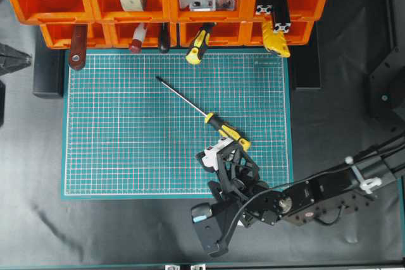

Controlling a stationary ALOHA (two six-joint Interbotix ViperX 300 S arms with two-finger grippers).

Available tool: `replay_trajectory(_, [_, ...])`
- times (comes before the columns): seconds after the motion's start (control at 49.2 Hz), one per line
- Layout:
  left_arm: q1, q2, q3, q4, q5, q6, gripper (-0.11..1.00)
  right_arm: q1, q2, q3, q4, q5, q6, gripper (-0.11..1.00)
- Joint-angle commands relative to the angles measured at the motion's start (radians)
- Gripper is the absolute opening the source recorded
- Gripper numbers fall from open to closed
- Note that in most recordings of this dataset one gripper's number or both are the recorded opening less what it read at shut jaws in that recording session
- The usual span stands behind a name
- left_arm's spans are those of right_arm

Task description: Pick screwdriver from container rack with right arm.

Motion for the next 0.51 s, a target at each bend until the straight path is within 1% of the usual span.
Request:
replay_trajectory(0.0, [-0.002, 0.005, -0.028, 0.003, 0.003, -0.003, 0.0, -0.002, -0.078, -0.015, -0.002, 0.029, 0.058, 0.84])
replay_trajectory(0.102, [-0.002, 0.005, -0.028, 0.003, 0.006, -0.003, 0.0, -0.008, -0.146, 0.006, -0.003, 0.077, 0.14, 0.84])
replay_trajectory(0.203, [-0.003, 0.003, -0.028, 0.003, 0.011, -0.003, 0.0, -0.012, -0.224, 0.051, -0.014, 0.089, 0.224, 0.84])
replay_trajectory(0.305, [-0.003, 0.002, -0.028, 0.003, 0.017, -0.002, 0.0, -0.011, -0.307, 0.107, -0.037, 0.089, 0.316, 0.84])
replay_trajectory(0.386, [-0.003, 0.002, -0.028, 0.003, 0.021, -0.003, 0.0, -0.011, -0.376, 0.156, -0.06, 0.087, 0.402, 0.84])
replay_trajectory(0.488, [-0.005, -0.003, -0.031, 0.003, 0.032, -0.005, 0.0, -0.011, -0.459, 0.218, -0.101, 0.08, 0.5, 0.84])
